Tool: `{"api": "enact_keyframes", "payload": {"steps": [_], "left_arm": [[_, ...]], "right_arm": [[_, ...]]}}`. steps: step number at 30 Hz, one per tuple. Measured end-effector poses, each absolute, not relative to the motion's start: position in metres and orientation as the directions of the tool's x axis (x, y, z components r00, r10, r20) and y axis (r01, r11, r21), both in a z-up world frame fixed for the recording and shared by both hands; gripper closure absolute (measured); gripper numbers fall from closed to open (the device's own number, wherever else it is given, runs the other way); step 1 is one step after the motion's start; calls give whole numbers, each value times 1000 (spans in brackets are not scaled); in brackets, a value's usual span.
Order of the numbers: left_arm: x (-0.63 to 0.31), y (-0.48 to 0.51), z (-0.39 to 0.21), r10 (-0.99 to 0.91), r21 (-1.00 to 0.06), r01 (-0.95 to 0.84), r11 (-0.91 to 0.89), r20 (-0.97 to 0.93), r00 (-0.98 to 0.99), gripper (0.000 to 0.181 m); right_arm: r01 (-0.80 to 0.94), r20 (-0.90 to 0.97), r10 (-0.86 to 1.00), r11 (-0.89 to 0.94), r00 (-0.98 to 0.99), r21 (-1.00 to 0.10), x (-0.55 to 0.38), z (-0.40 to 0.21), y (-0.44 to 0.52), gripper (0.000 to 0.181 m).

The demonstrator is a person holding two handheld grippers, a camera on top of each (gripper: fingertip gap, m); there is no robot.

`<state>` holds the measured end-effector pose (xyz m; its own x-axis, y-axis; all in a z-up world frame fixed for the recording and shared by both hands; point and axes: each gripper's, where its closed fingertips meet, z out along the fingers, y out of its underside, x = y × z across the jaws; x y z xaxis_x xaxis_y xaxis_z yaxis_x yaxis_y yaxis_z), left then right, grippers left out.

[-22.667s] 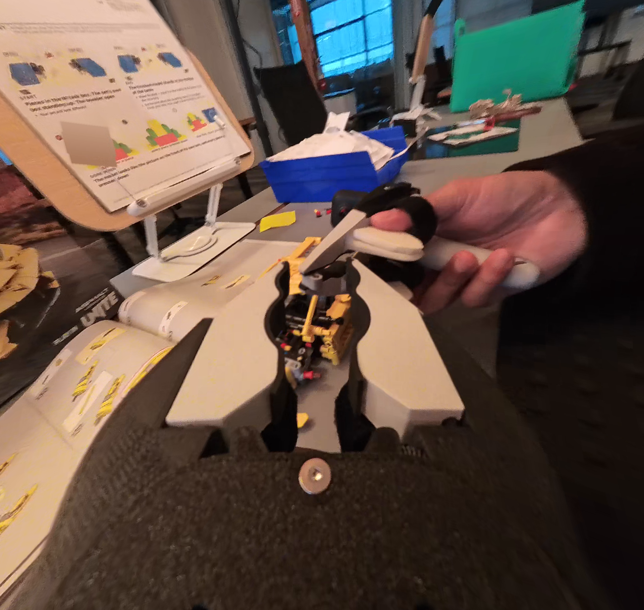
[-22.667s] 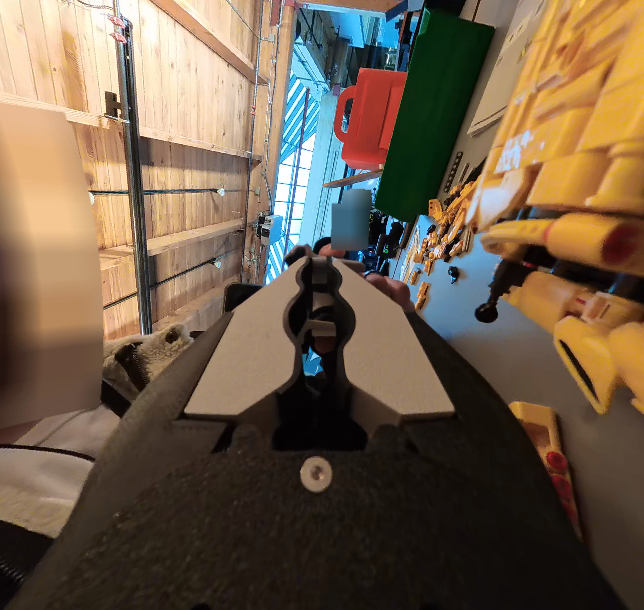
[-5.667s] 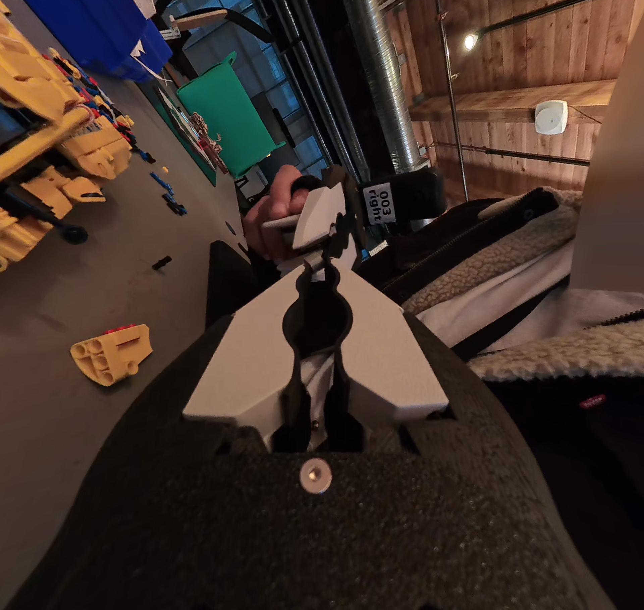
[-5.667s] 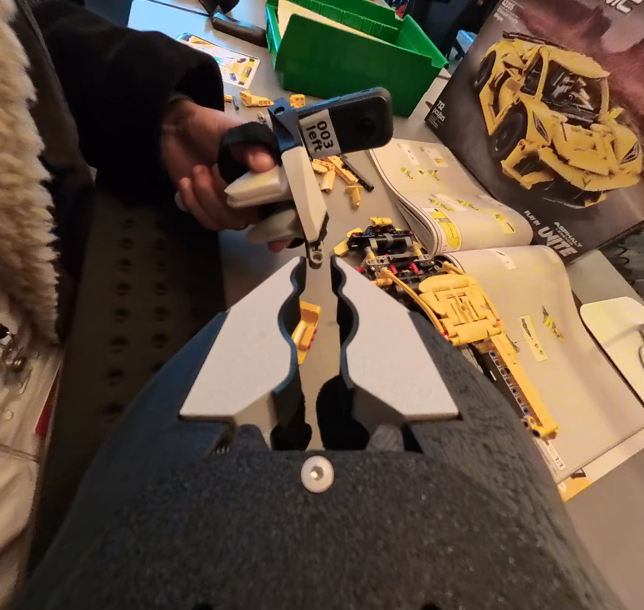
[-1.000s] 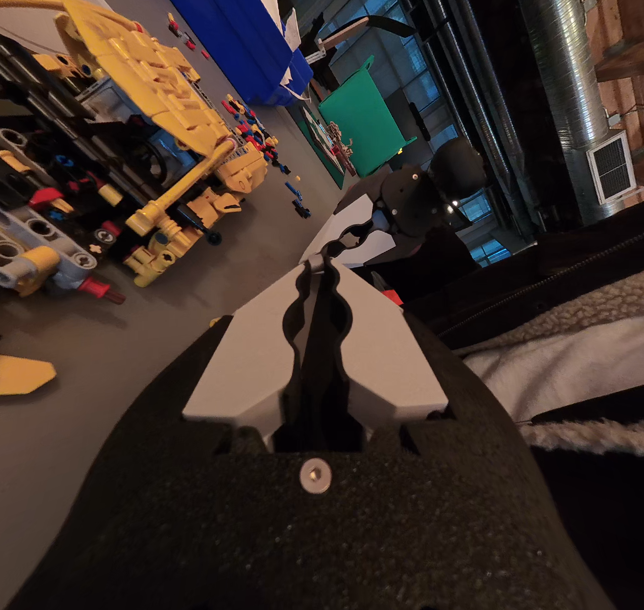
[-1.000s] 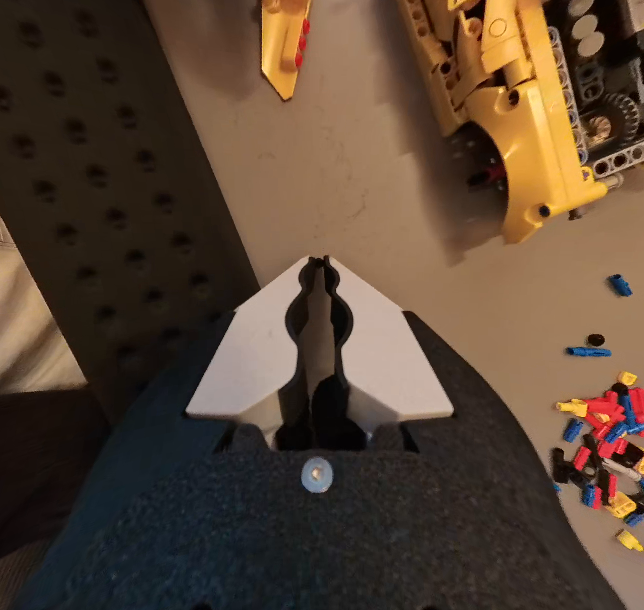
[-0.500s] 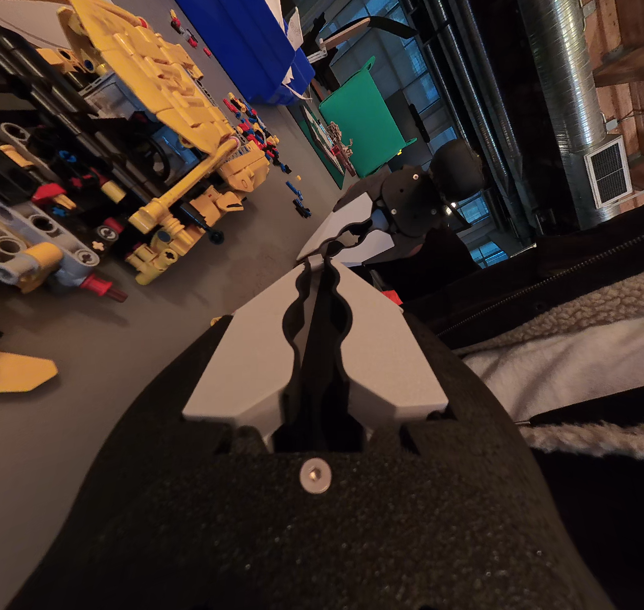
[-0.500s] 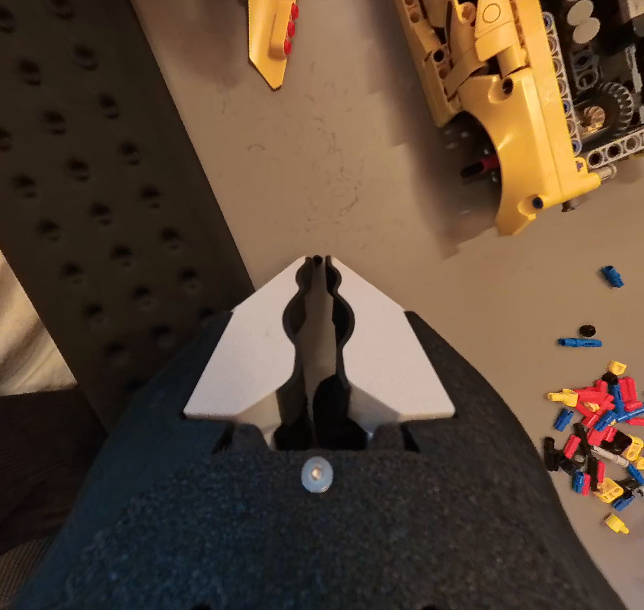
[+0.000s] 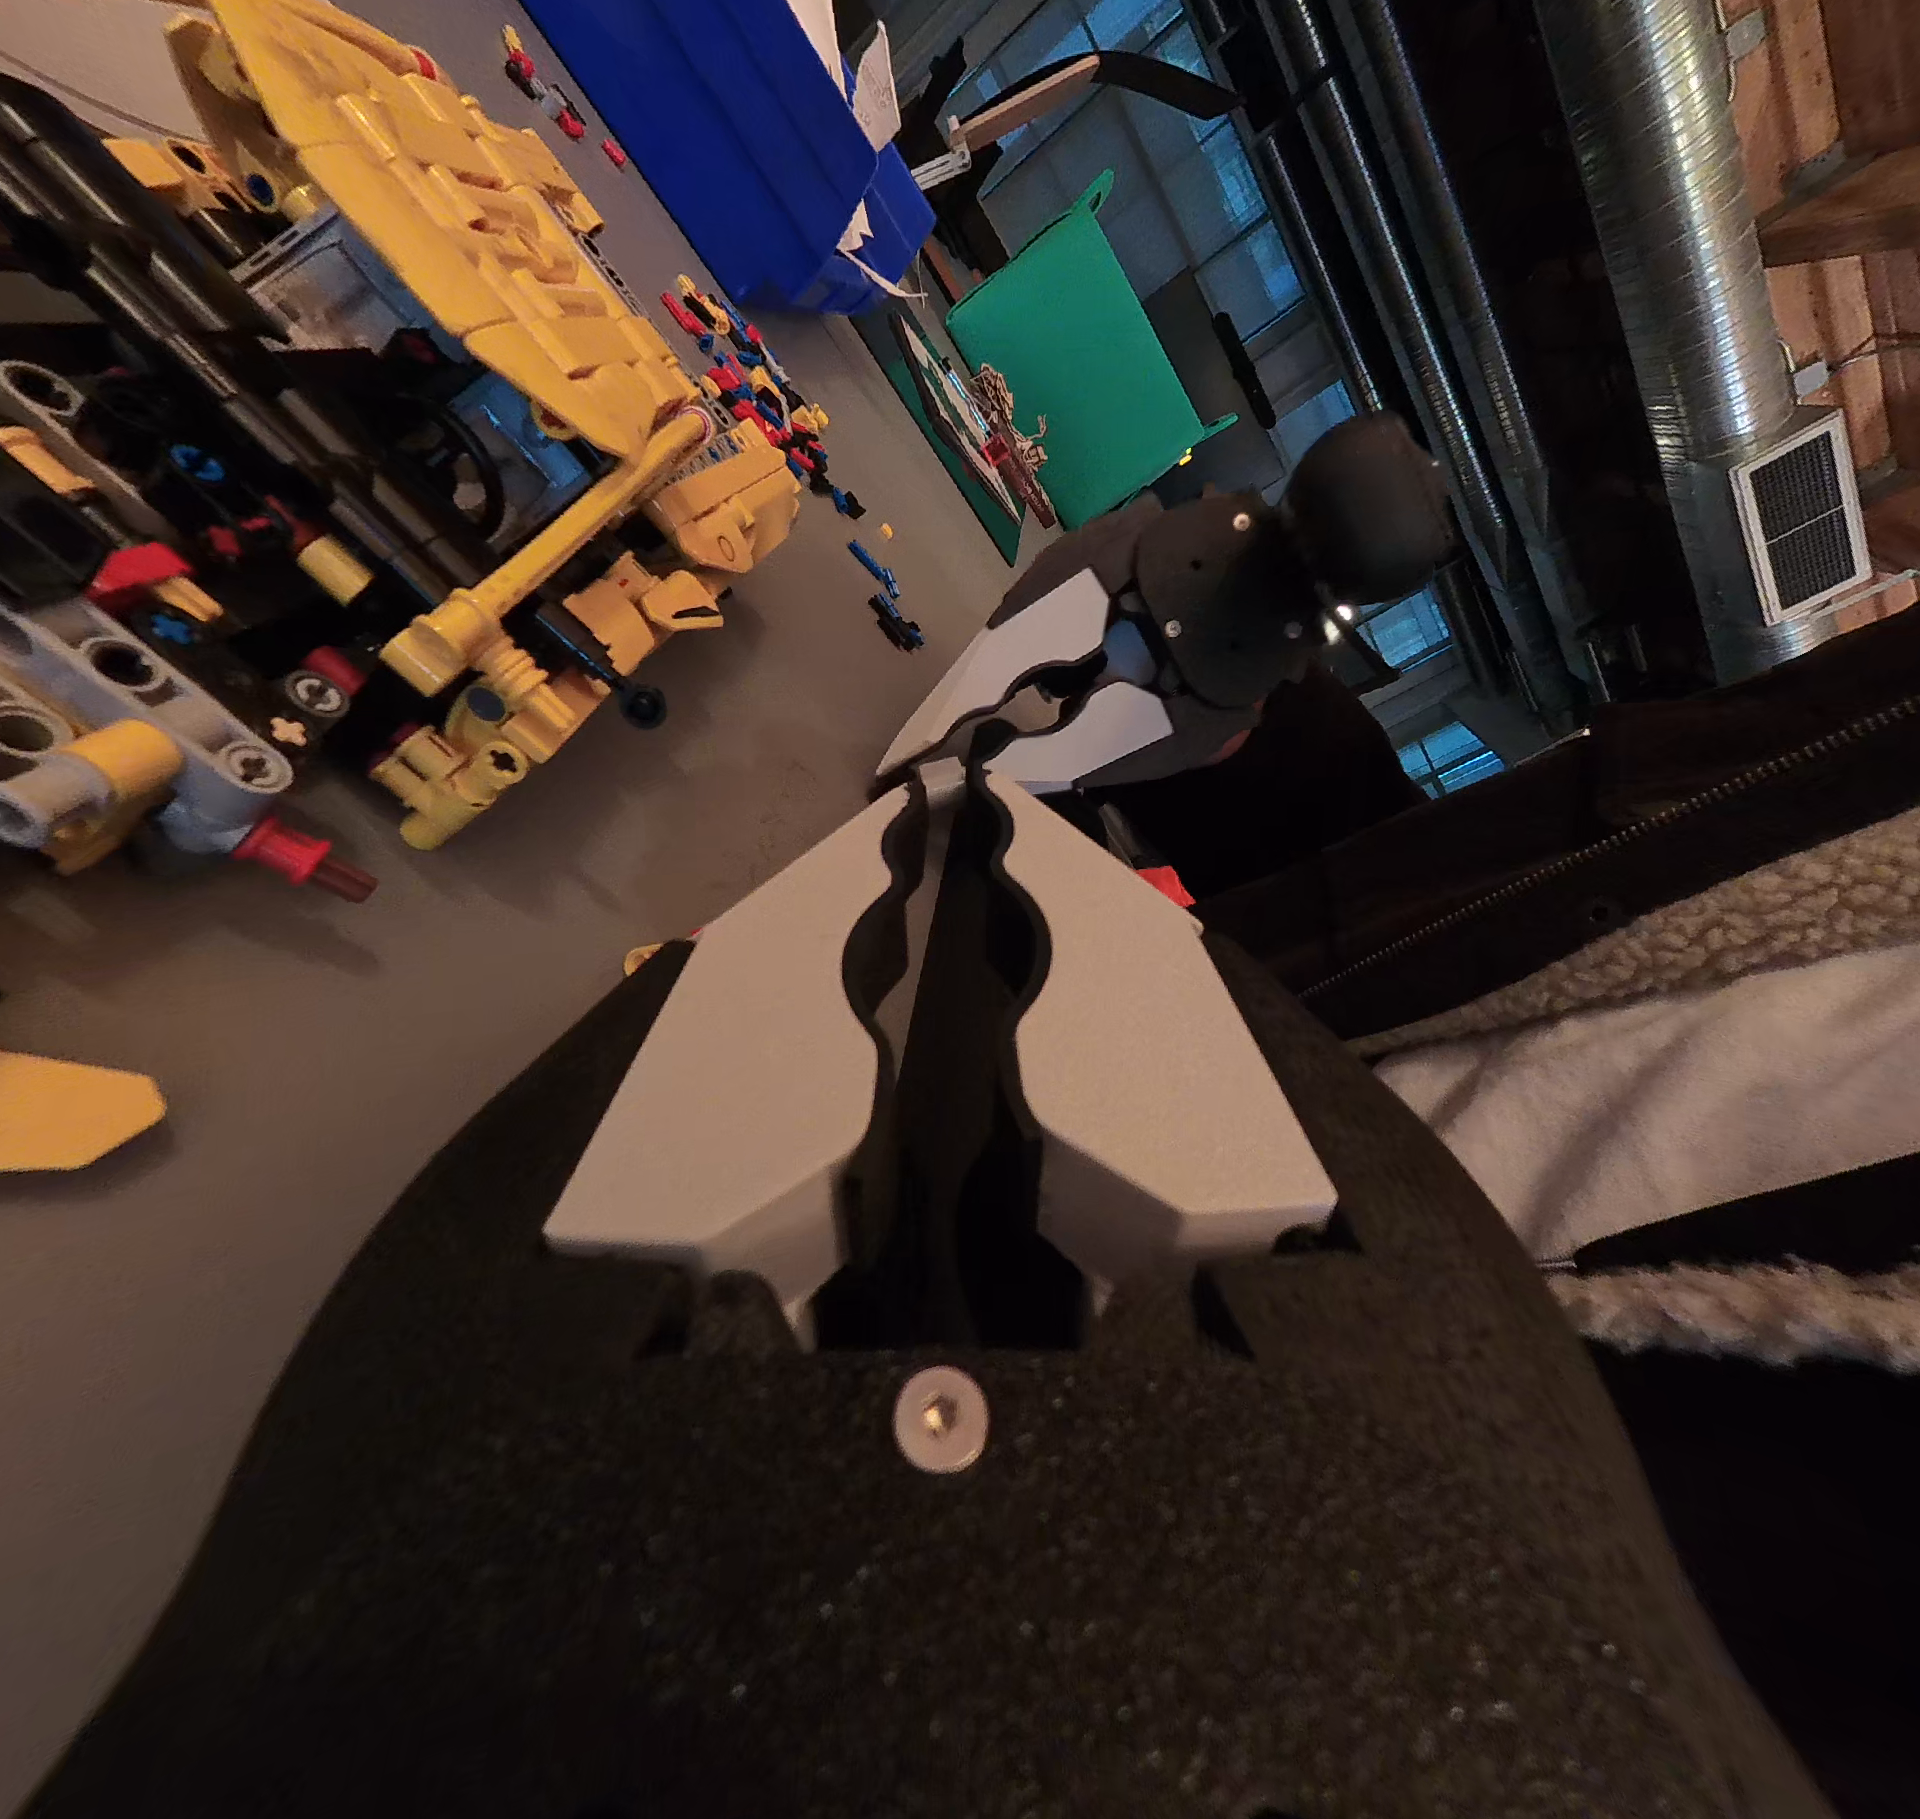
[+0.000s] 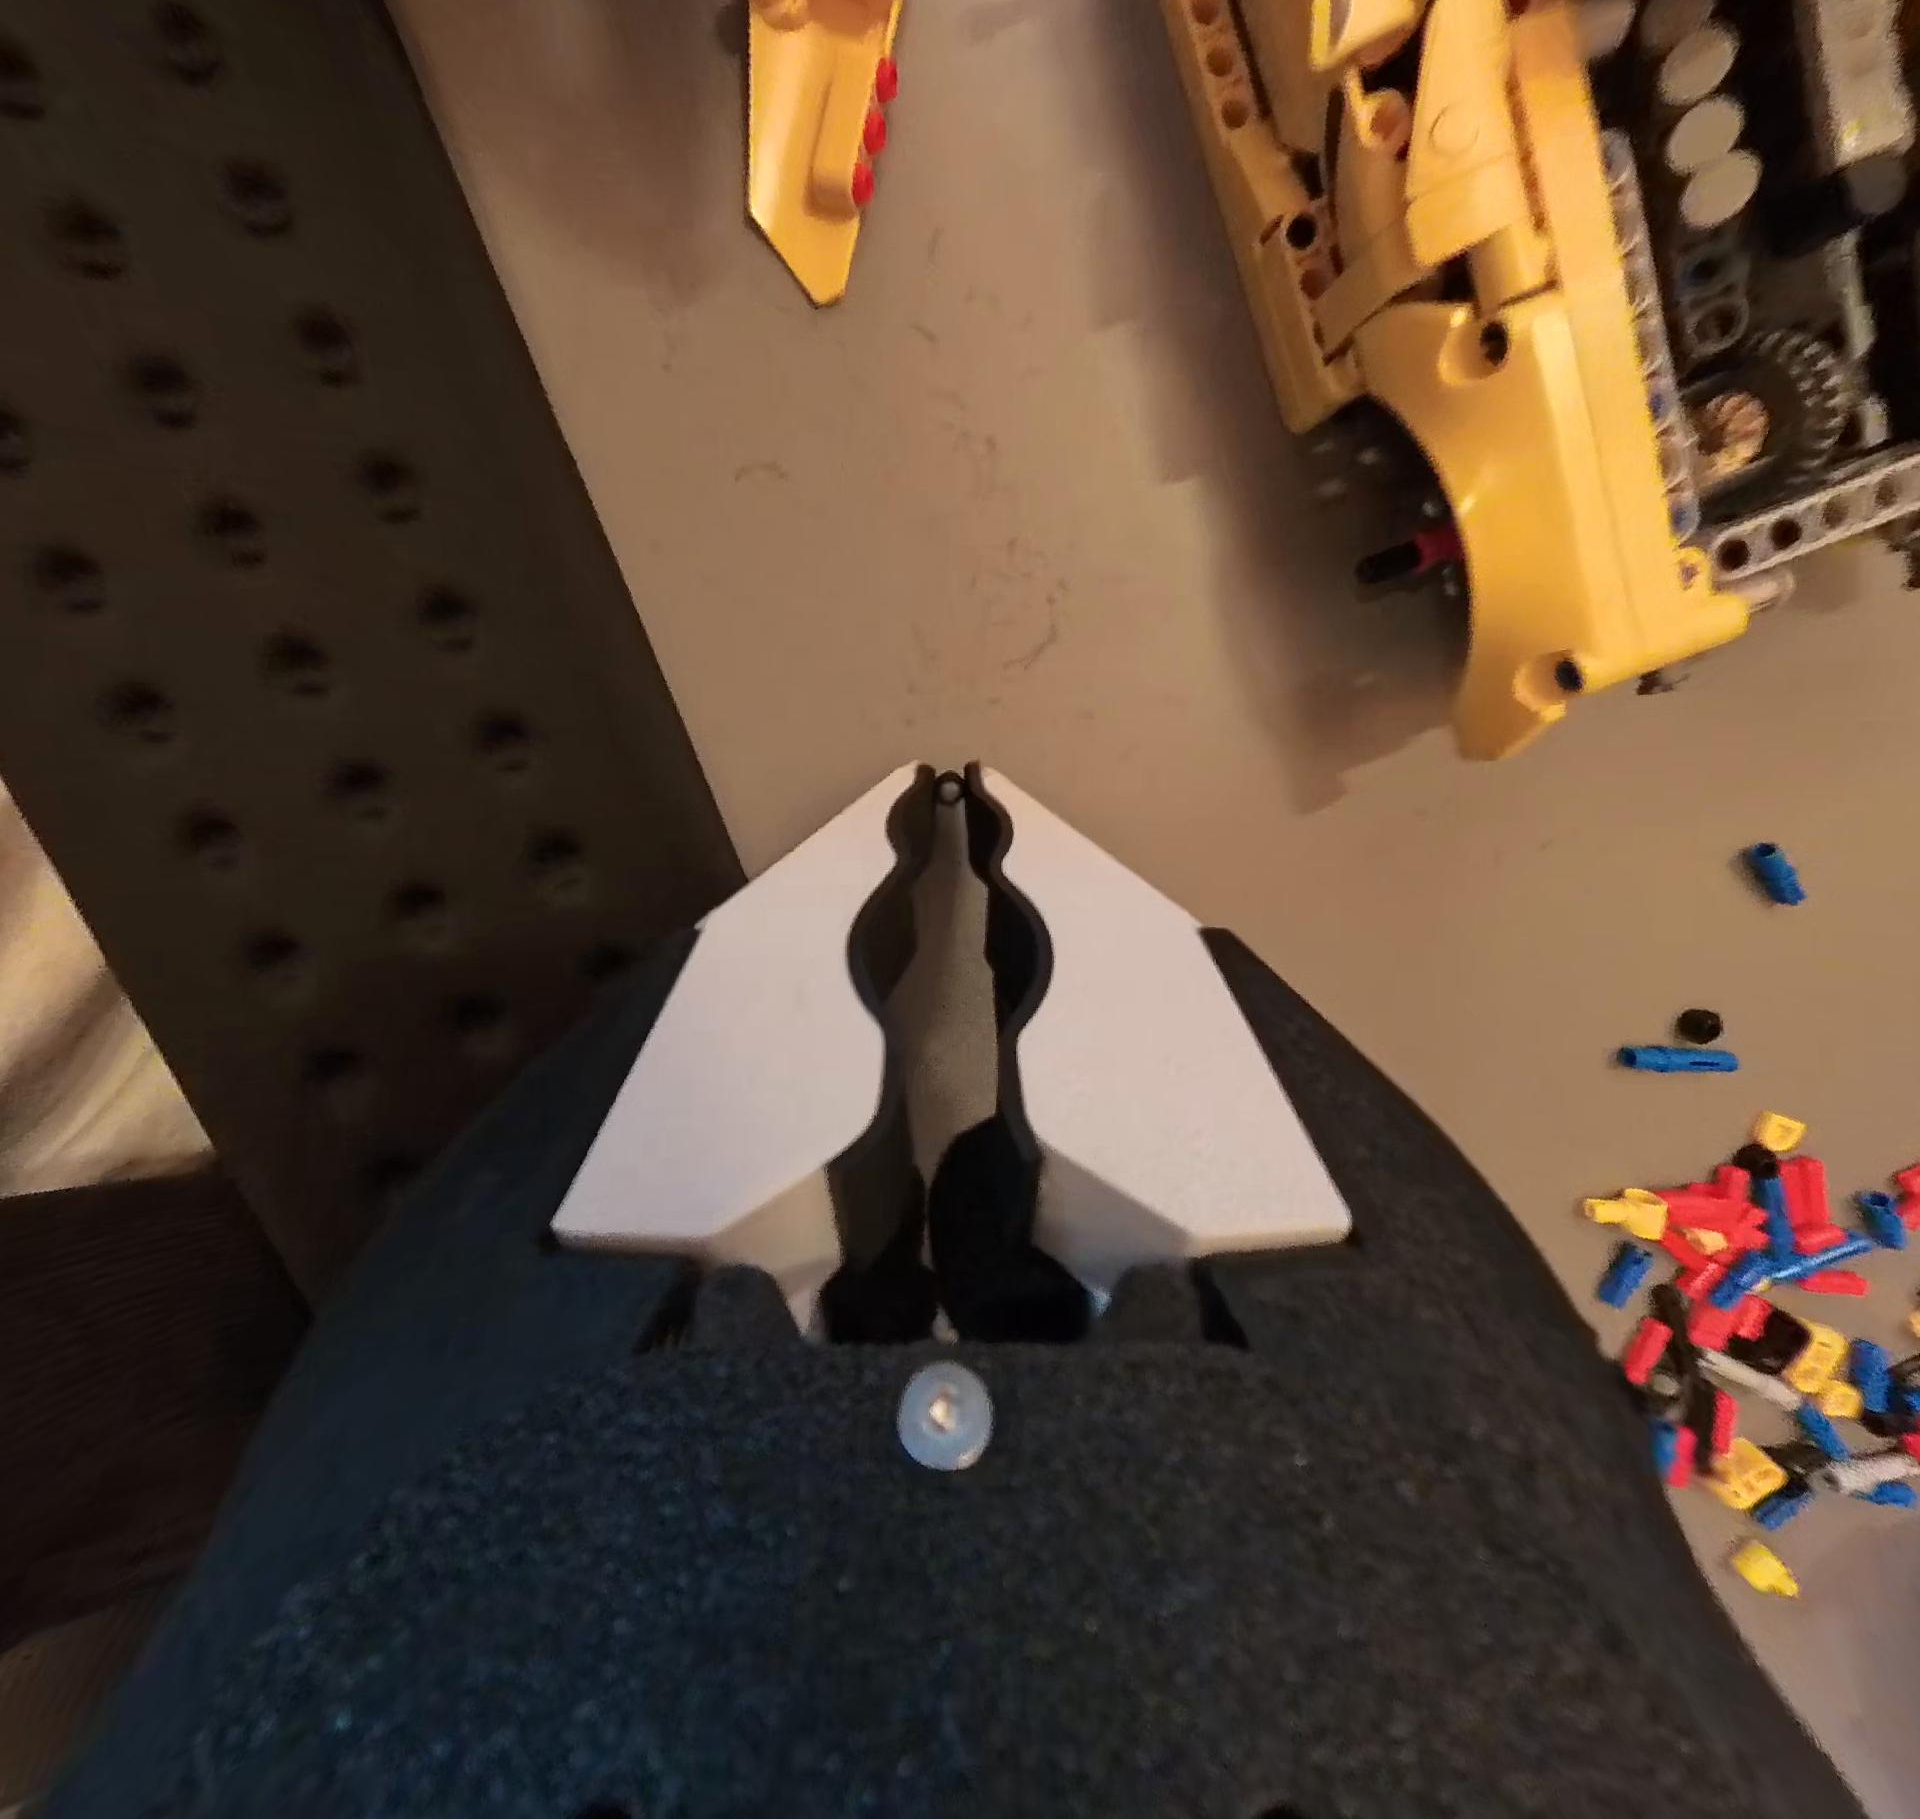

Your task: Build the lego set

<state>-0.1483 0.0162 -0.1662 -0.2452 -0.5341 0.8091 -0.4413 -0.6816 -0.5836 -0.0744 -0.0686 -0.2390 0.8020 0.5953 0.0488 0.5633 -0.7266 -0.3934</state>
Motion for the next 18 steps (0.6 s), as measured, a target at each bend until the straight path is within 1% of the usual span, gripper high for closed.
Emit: {"api": "enact_keyframes", "payload": {"steps": [1, 2, 4, 6, 8, 10, 18], "left_arm": [[-148, 17, -165, -533, -584, -436, -685, 809, -246, 174], [-148, 18, -164, -530, -583, -427, -692, 811, -249, 174], [-149, 20, -161, -509, -572, -410, -710, 820, -262, 174], [-149, 22, -159, -486, -556, -402, -728, 831, -269, 174], [-150, 23, -158, -475, -548, -397, -736, 836, -273, 174], [-150, 23, -157, -474, -549, -396, -736, 835, -278, 174], [-150, 22, -158, -473, -547, -402, -734, 837, -275, 174]], "right_arm": [[569, 64, 600, -714, 798, -408, -77, -233, -65, 177], [575, 93, 603, -686, 792, -446, -82, -224, -56, 177], [572, 137, 609, -611, 781, -548, -101, -199, -37, 177], [580, 222, 601, -504, 768, -640, -124, -172, -15, 177], [599, 312, 575, -417, 757, -684, -141, -154, 4, 177], [602, 343, 555, -394, 758, -694, -149, -151, 15, 177], [609, 343, 561, -399, 754, -686, -152, -159, 21, 177]]}}
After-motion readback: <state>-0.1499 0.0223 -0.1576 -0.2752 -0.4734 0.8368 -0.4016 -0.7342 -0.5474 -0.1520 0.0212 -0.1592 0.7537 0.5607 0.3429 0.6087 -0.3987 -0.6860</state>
